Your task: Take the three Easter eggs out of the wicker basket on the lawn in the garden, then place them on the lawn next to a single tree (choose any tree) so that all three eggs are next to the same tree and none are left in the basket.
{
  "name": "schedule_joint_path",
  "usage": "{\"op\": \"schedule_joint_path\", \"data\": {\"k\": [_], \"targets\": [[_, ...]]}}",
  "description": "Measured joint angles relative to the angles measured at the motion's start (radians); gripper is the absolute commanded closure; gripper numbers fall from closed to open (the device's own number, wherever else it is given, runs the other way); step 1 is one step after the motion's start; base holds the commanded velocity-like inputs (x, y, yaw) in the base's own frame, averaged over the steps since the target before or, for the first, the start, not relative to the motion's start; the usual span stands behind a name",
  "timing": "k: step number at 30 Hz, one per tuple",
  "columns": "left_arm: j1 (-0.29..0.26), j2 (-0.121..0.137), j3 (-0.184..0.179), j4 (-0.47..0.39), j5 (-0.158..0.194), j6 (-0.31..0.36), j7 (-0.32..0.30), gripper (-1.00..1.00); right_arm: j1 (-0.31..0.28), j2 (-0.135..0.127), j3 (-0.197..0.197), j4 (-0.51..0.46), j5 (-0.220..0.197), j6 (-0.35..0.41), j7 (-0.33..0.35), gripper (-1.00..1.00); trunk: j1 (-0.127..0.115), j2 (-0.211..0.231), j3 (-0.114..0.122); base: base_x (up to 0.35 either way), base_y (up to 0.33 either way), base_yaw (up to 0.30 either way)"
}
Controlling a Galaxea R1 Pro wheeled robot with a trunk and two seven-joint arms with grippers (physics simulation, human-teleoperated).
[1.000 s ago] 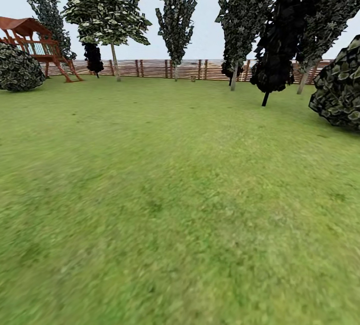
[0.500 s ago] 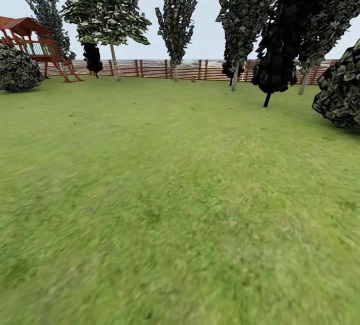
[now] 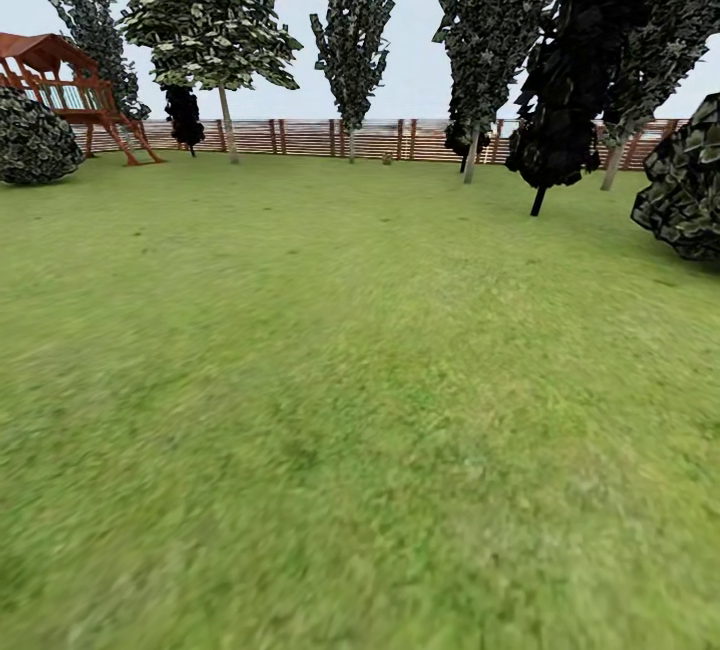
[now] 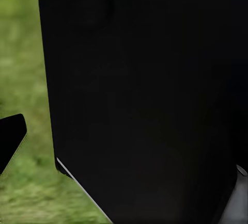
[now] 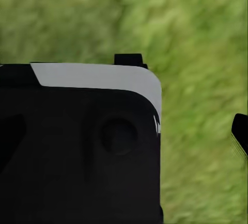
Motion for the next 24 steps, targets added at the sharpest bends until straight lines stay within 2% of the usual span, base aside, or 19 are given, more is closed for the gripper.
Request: {"op": "schedule_joint_path", "data": {"k": [24], "targets": [[0.0,0.0,0.001,0.0,0.0,0.0,0.003,-1.0,0.0,0.0,0.0,0.0,0.0,0.0,0.0,-1.0,0.0,0.0,0.0,0.332,0.0,0.0]]}}
